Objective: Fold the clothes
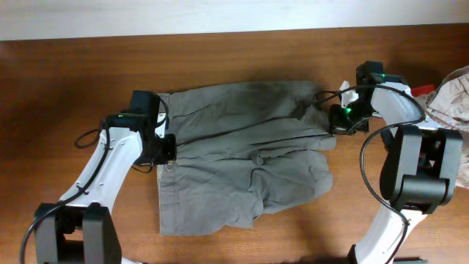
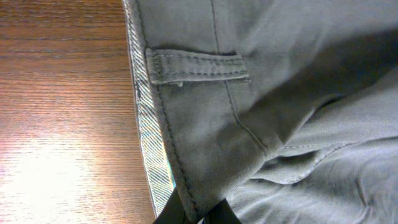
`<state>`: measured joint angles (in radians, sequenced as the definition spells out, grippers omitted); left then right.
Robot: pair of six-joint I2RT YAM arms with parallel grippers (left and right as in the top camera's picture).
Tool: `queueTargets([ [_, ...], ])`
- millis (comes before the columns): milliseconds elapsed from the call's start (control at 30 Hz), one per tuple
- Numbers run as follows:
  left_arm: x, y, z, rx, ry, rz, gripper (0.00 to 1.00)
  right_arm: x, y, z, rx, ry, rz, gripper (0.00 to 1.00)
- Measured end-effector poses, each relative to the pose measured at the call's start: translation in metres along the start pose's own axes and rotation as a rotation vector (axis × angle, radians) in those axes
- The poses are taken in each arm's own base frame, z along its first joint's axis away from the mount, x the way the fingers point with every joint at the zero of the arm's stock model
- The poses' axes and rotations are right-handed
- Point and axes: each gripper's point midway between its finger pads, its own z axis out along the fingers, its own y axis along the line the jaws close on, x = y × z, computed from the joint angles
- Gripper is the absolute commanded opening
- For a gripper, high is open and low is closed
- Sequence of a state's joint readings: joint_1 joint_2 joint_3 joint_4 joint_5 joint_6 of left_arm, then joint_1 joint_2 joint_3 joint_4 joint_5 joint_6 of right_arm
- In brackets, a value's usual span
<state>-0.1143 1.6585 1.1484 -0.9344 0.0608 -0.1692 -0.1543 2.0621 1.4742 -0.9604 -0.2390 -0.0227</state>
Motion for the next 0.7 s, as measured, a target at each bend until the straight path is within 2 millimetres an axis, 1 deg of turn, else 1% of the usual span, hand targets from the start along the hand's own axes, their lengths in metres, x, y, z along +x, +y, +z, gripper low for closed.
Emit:
queueTargets([
  [200,-0.001,0.003,0.000,-0.038,-0.010,-0.028,0.02,0.001,-0.002,0.000,0.025,0.002,0.039,0.04],
  [333,-0.001,0.004,0.000,-0.041,-0.010,-0.039,0.05,0.001,-0.003,0.001,0.036,0.006,0.047,0.04],
  [367,-0.001,0.004,0.000,-0.042,-0.008,-0.039,0.08,0.002,-0.005,0.000,0.042,0.007,0.055,0.04],
  [400,0.000,0.004,0.001,-0.043,-0.005,-0.041,0.18,0.003,-0.006,0.000,0.055,0.010,0.067,0.09],
  [467,0.001,0.006,0.001,-0.055,0.000,-0.048,0.29,0.003,-0.010,0.000,0.080,0.011,0.087,0.18],
  [500,0.001,0.011,0.001,-0.079,-0.001,-0.054,0.38,0.002,-0.013,0.000,0.100,0.004,0.094,0.25],
  [533,0.000,0.015,0.001,-0.097,-0.005,-0.054,0.43,0.001,-0.016,0.000,0.105,0.000,0.097,0.32],
  [567,-0.001,0.018,0.001,-0.106,-0.008,-0.063,0.45,0.001,-0.017,-0.001,0.103,-0.001,0.092,0.38],
  [633,-0.002,0.023,0.001,-0.125,-0.014,-0.070,0.48,-0.002,-0.013,-0.003,0.072,-0.007,0.064,0.45],
  [700,-0.003,0.024,0.000,-0.134,-0.018,-0.069,0.48,-0.011,-0.007,-0.009,0.041,-0.033,0.038,0.53],
])
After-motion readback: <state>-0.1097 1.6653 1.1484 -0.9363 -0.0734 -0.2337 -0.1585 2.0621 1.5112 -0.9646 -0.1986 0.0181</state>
